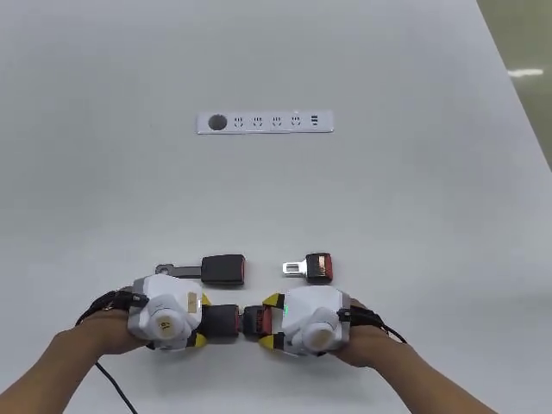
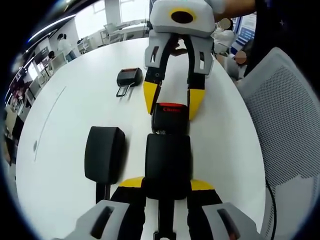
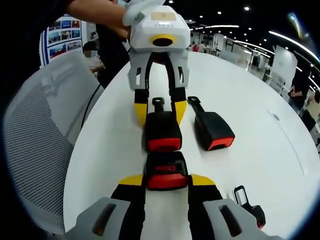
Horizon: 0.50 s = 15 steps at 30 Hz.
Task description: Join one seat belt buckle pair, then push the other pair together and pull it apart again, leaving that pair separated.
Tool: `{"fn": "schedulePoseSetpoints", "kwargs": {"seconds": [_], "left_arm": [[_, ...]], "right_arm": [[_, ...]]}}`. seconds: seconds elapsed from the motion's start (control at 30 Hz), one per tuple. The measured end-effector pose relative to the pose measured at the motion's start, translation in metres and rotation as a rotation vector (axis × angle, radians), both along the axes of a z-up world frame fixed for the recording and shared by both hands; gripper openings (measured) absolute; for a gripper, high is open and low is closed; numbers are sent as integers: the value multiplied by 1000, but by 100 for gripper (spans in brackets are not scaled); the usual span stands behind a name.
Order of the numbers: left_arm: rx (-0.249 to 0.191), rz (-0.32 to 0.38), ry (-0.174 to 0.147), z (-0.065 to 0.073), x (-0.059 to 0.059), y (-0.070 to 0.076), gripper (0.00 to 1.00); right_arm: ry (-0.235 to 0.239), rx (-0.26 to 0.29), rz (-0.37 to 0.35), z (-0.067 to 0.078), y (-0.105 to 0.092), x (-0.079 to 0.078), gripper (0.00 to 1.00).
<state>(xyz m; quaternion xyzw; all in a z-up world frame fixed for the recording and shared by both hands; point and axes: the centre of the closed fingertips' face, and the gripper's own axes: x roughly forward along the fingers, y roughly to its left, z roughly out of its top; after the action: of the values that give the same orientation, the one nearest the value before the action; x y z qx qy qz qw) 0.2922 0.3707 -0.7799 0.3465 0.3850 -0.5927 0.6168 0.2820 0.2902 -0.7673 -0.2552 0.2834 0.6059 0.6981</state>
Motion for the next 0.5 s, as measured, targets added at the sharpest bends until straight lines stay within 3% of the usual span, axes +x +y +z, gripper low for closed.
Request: {"fn": "schedulePoseSetpoints", "kwargs": {"seconds": [0.17,0.27,0.33,0.5], "left_arm": [[-6,-20,0,-1,-3,1,32],[13,-29,-2,0,-3,0,32],[53,-62,-6,1,-2,0,32],[7,-37,3,0,-1,3,32]], "right_arm": [[-2,5,19,-1,-2,0,28],[-7,-3,17,-3,-1,1,28],[1,-14,11,-4,0,2,28],[1,5,10,-4,-3,3,28]]}}
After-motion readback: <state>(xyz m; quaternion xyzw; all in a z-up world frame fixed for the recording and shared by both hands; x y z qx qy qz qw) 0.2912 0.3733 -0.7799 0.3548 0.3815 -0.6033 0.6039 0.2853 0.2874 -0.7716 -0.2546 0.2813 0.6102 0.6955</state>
